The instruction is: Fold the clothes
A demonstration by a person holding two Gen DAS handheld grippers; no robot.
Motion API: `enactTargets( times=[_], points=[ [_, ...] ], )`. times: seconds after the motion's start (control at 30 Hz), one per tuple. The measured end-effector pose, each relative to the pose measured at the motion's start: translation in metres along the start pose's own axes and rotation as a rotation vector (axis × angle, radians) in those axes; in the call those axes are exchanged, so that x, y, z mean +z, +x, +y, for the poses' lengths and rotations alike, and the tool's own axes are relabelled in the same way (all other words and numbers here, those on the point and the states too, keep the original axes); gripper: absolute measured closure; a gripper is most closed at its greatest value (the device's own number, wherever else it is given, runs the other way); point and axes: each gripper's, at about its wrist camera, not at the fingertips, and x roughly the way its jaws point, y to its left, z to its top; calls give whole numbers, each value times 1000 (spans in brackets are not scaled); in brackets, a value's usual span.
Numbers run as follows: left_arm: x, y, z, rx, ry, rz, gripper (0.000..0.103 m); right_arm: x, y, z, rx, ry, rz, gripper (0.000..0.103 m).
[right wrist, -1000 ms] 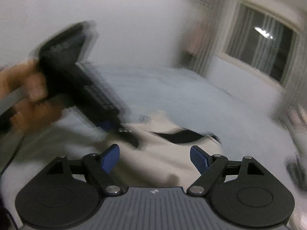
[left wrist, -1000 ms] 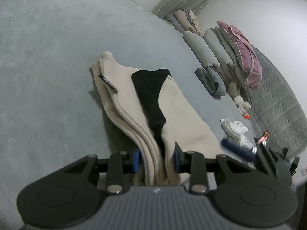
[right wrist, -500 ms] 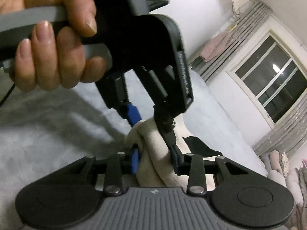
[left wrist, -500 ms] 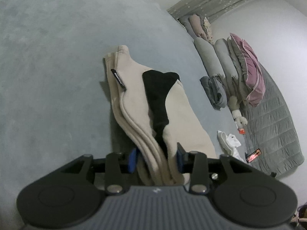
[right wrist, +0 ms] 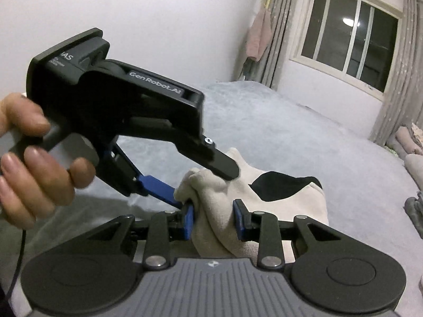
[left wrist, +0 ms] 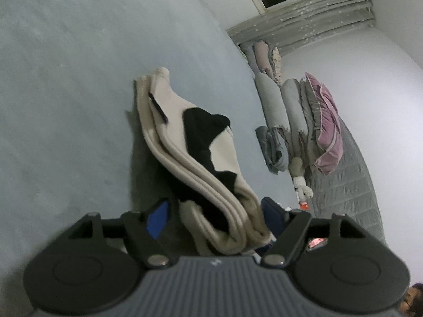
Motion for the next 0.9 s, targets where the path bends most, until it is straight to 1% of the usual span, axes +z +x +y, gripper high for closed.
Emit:
enactTargets(
  times=[0.1, 0.17, 0.2, 0.23, 0.33, 0.4, 0.53, 0.57, 0.6, 0.67, 0.73, 0.8, 0.83, 0.9],
  points=[
    [-2, 14, -1, 0, -14, 8, 27, -9, -12, -7, 2, 5, 2, 73],
    [-6, 22, -2, 22, 2, 18, 28, -9, -13, 2, -6, -26, 11, 73],
    [-8, 26, -3, 35, 12, 21, 31, -10, -12, 4, -11, -44, 16, 73],
    [-9, 28, -3, 51, 20, 21, 36, -13, -9, 4, -18, -65, 24, 73],
    [-12, 29, -1, 88, 17, 8, 48, -16, -5, 10, -31, -101, 40, 73],
    [-13, 30, 1, 98, 7, -4, 53, -17, -4, 12, -29, -104, 52, 72],
    [-15, 32, 4, 126, 2, -28, 59, -19, -6, 12, -13, -109, 77, 67],
    [-15, 33, 5, 130, 3, -33, 59, -20, -9, 13, -10, -111, 81, 64],
    [-16, 34, 5, 129, 3, -37, 60, -20, -11, 12, -7, -109, 85, 63],
    [-18, 34, 4, 137, 12, -46, 62, -19, -15, 7, 9, -85, 94, 63],
    [-19, 34, 2, 148, 24, -54, 66, -18, -20, 2, 30, -65, 102, 63],
    [-20, 32, 3, 158, 31, -59, 68, -19, -31, -6, 77, -46, 94, 62],
    [-20, 31, 3, 159, 31, -58, 69, -20, -37, -13, 100, -17, 80, 62],
    [-20, 27, 5, 157, 31, -54, 71, -20, -51, -34, 137, 87, 32, 59]
  ],
)
